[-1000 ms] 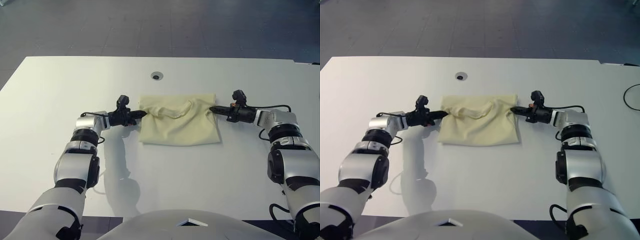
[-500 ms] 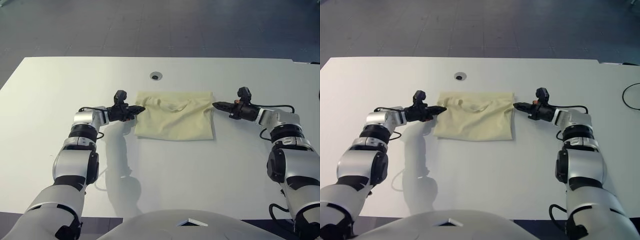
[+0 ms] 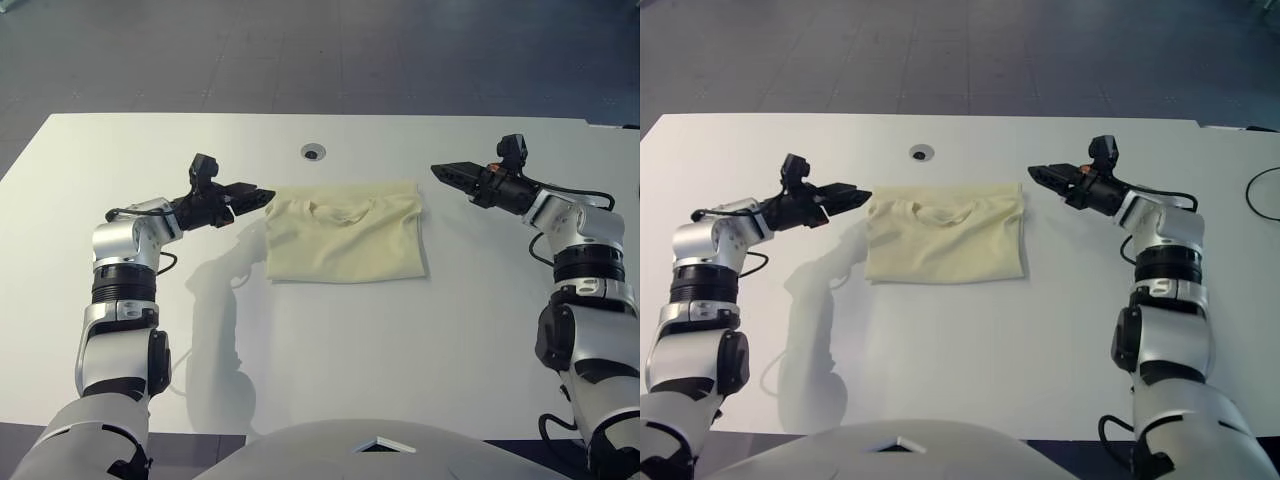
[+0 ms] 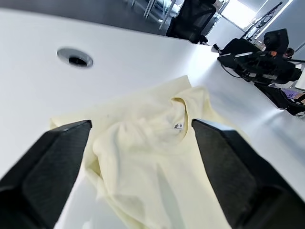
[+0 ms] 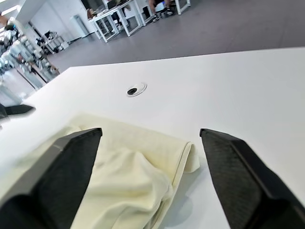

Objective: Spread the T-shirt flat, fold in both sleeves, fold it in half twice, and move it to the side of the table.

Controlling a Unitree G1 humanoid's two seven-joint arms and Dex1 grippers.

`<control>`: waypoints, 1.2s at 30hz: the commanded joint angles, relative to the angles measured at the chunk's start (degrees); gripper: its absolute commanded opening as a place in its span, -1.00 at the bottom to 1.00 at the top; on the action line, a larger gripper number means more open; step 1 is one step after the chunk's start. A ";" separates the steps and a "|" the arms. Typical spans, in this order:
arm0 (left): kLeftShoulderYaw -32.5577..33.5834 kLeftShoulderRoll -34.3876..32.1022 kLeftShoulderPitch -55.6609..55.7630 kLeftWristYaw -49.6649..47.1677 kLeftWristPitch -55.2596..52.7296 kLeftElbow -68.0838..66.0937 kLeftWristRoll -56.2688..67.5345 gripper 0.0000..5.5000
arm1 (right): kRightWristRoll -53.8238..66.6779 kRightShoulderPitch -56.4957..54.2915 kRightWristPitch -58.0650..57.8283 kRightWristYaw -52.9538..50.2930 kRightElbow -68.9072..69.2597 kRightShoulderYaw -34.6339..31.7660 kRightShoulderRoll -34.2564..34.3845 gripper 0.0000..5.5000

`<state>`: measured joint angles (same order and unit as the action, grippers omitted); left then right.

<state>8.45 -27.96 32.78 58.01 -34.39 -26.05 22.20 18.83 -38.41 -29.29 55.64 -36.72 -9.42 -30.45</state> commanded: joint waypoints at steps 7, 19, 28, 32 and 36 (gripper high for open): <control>-14.79 4.41 -10.86 -5.28 23.46 12.67 -13.38 0.69 | -12.66 8.41 13.72 -4.77 10.00 13.18 1.88 -0.25; -28.61 1.14 -9.19 -18.48 48.64 -11.24 -36.84 -0.10 | -36.06 10.96 36.72 -18.40 4.99 25.40 -4.18 -0.55; -29.65 -4.52 -20.45 -9.01 49.47 3.34 -31.05 -0.60 | -35.35 17.10 38.71 -8.74 14.66 27.46 -9.50 -0.13; -29.11 -7.98 -24.91 -5.54 46.52 14.70 -27.65 -0.43 | -31.31 18.99 33.48 -6.01 22.17 23.81 -11.55 0.06; -29.29 -11.26 -29.15 -3.73 43.16 22.98 -27.48 -0.20 | -27.92 21.92 26.38 -5.23 31.69 18.20 -14.54 0.30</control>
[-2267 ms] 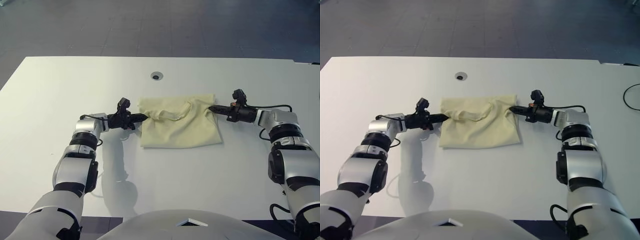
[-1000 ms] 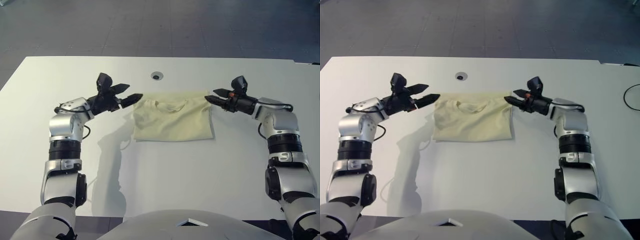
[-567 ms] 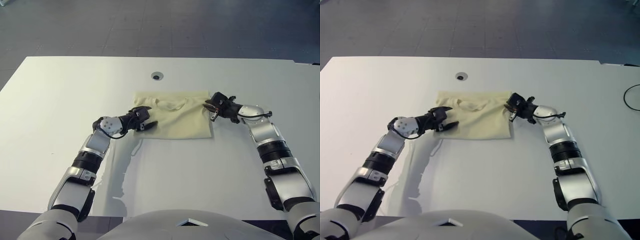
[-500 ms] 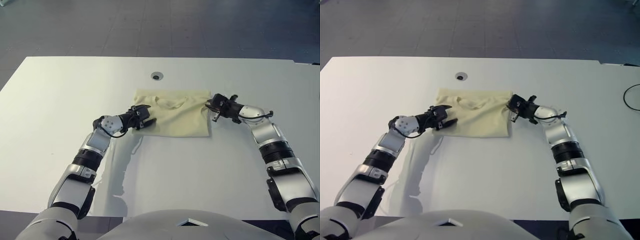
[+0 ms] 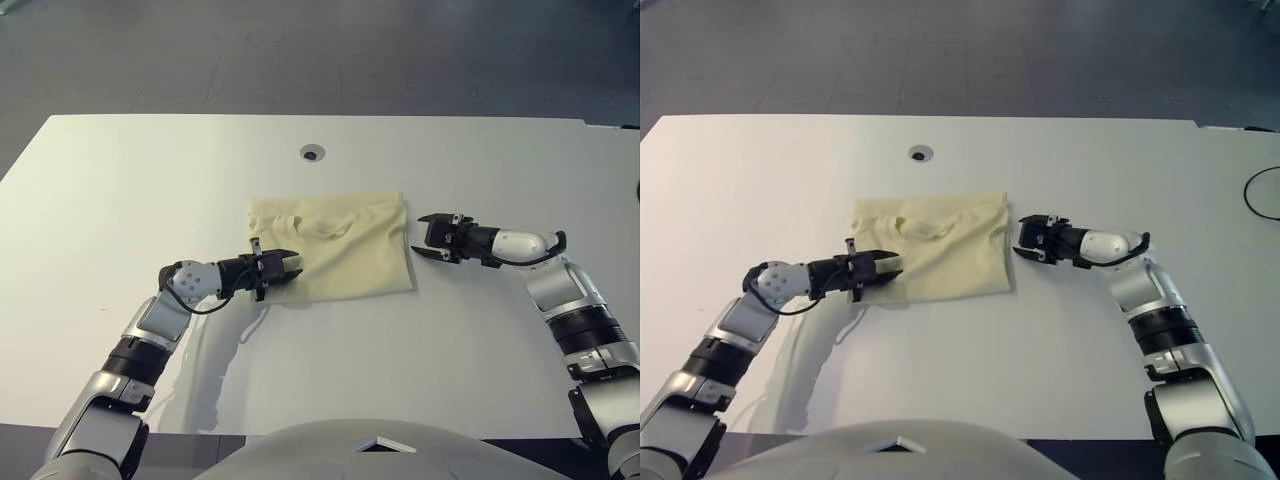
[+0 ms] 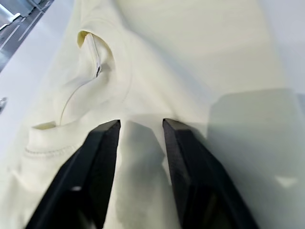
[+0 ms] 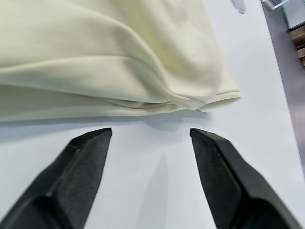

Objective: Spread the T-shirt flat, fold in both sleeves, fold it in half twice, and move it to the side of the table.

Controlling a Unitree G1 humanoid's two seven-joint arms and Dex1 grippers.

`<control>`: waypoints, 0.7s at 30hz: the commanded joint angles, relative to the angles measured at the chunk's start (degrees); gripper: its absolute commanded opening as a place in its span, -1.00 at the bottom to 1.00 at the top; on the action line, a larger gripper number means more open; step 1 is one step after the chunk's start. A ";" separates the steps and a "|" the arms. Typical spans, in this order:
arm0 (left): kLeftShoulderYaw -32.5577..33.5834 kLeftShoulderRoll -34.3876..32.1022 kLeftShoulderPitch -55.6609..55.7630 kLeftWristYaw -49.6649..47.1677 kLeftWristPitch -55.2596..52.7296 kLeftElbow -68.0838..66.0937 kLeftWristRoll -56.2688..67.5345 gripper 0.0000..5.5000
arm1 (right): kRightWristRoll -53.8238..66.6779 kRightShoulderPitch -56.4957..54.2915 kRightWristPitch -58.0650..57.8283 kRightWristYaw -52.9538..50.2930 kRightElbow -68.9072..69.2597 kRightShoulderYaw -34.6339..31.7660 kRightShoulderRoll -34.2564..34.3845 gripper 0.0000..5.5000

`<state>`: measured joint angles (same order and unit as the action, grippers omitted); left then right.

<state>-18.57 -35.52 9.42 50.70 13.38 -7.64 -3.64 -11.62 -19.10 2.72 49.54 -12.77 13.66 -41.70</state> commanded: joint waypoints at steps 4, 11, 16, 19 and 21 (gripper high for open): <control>-2.40 -8.18 -11.90 5.30 -7.15 12.45 -1.53 0.02 | 9.86 6.86 -15.70 2.81 21.06 -10.44 -3.75 0.54; 0.22 -16.53 -24.01 5.70 -10.14 25.44 -0.15 0.32 | 20.94 13.26 -29.49 6.39 37.92 -15.67 -6.38 0.88; 2.41 -20.65 -31.48 5.57 -9.69 29.72 0.81 0.54 | 24.14 15.65 -32.51 6.94 44.48 -14.90 -7.25 0.96; 2.56 -22.74 -34.17 6.67 -9.53 32.27 1.45 0.68 | 23.45 17.39 -32.82 5.96 47.30 -11.50 -6.86 0.96; 2.59 -23.81 -35.29 6.80 -9.17 32.94 1.39 0.76 | 22.47 17.55 -32.54 5.02 48.28 -8.91 -6.38 0.96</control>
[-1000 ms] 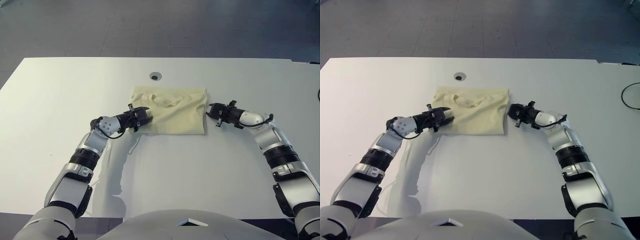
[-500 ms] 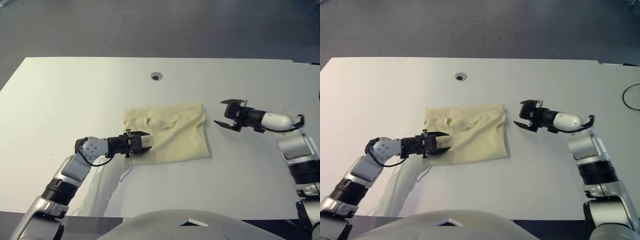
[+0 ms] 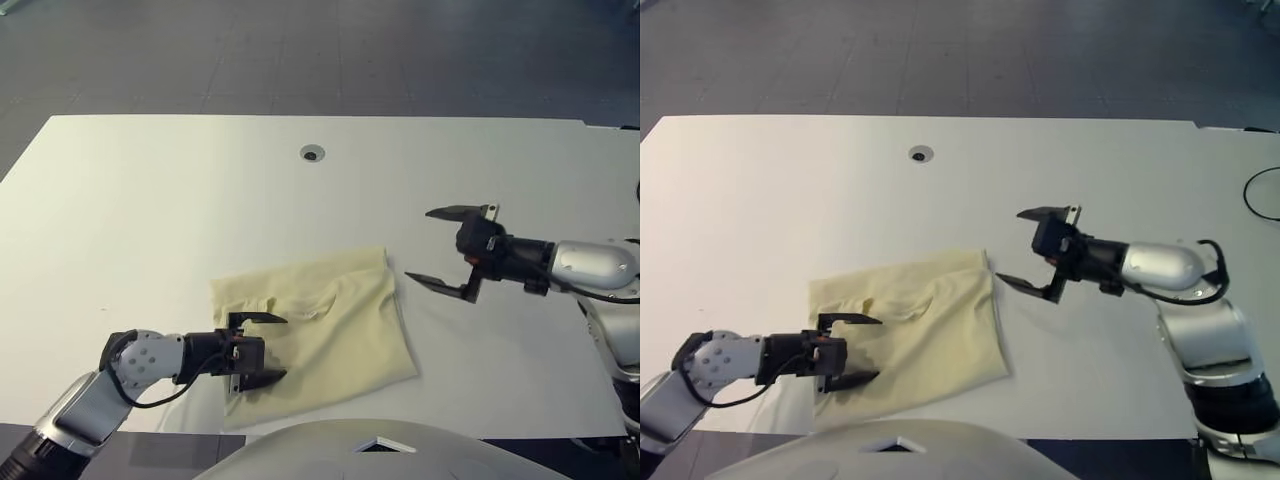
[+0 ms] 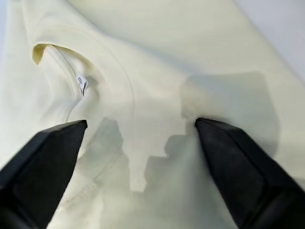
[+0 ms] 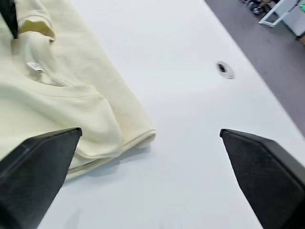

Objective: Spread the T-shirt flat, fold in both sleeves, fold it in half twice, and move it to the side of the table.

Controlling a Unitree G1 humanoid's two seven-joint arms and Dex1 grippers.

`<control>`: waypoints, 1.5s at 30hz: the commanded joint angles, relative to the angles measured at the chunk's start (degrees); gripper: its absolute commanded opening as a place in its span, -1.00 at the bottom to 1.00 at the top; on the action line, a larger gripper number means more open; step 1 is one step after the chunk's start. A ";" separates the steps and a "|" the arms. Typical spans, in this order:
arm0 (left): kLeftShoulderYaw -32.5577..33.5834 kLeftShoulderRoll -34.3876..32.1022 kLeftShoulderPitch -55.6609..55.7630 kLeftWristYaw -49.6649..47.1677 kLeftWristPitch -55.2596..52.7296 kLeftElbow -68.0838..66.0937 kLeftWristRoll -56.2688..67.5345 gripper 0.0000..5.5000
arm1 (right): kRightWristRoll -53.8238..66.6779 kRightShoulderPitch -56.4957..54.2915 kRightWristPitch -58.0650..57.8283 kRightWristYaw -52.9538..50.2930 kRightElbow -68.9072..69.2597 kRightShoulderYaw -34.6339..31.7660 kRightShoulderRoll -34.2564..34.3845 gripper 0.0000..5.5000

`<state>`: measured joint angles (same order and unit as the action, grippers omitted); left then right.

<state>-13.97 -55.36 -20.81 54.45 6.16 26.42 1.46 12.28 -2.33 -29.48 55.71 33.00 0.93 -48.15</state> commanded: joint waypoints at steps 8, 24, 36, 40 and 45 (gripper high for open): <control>3.40 -3.45 -0.25 1.17 -1.06 -1.91 -0.54 0.96 | -10.81 -4.49 3.56 -5.34 -3.91 17.30 4.84 0.96; 3.96 0.58 10.52 0.94 -0.16 -11.75 -1.35 0.96 | -17.53 -1.25 7.68 -5.92 -8.96 19.70 1.91 0.96; 14.98 3.27 12.61 4.55 -9.63 -3.30 21.54 0.96 | -8.11 -1.90 6.50 -5.28 -8.29 9.64 3.81 0.96; 18.96 4.85 16.08 2.98 -14.53 -4.39 27.73 0.96 | 4.32 -3.45 -3.91 -5.36 -6.79 1.92 7.01 0.96; 19.10 9.67 23.40 -4.10 -24.16 -14.34 28.73 0.96 | 19.96 -7.53 -23.20 -10.66 -9.83 -8.22 12.17 0.96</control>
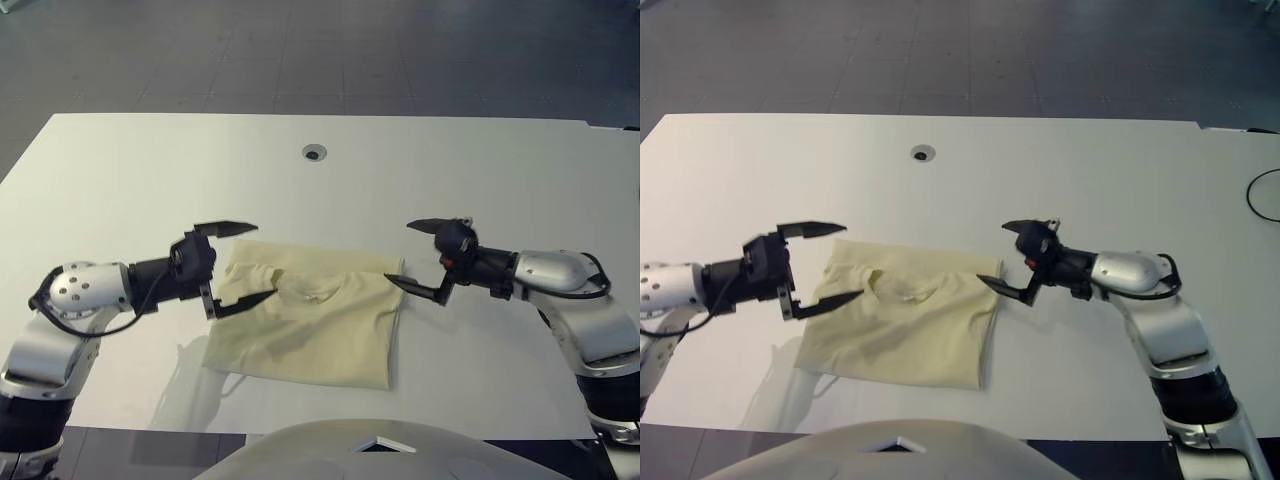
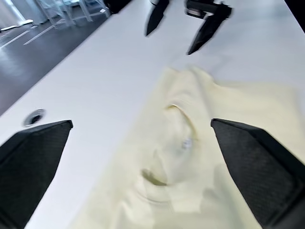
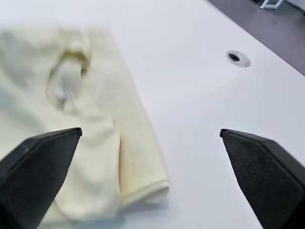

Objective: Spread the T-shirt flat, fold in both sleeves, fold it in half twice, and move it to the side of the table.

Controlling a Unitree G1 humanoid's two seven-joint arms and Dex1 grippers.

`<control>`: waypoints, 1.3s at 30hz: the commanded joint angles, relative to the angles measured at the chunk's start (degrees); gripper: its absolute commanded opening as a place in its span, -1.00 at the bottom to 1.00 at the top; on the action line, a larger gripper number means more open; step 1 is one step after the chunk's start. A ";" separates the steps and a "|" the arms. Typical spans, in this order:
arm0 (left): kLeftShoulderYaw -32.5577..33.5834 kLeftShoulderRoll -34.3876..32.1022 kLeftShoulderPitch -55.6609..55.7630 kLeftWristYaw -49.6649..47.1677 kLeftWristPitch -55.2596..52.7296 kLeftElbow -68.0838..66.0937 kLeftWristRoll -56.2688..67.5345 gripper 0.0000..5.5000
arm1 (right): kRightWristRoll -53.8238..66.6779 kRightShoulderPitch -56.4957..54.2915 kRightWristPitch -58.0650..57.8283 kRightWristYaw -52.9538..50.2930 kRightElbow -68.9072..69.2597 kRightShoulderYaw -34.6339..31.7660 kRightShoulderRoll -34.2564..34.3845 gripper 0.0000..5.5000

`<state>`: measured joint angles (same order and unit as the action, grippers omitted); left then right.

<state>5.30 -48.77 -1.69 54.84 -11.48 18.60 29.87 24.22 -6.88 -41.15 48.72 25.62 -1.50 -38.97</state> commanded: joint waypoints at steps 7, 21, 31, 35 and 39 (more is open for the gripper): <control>-1.62 7.28 8.48 -7.27 -14.99 -14.73 -0.51 0.91 | 12.73 -6.36 -25.55 -11.33 -7.48 -8.03 4.80 0.96; 0.13 -2.09 -7.47 3.80 1.35 -0.14 -11.67 0.96 | -15.65 -2.34 16.44 -8.00 -10.56 11.08 -1.22 0.96; -7.26 -6.44 -11.99 -0.56 14.98 -4.17 -35.62 0.96 | -29.09 -7.10 27.50 -8.90 -22.38 18.84 -0.11 0.96; -9.91 -7.15 -11.87 -0.94 16.83 -5.48 -39.63 0.96 | -33.54 -7.20 30.56 -7.64 -24.75 20.77 -1.34 0.96; -13.00 -7.81 -8.44 -2.31 18.55 -8.75 -45.00 0.96 | -36.64 -6.46 32.67 -5.06 -24.40 22.69 -2.94 0.96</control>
<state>-4.21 -55.29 -9.87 52.59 8.06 14.46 -8.31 -9.77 -14.56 -8.53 41.37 1.83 19.25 -40.10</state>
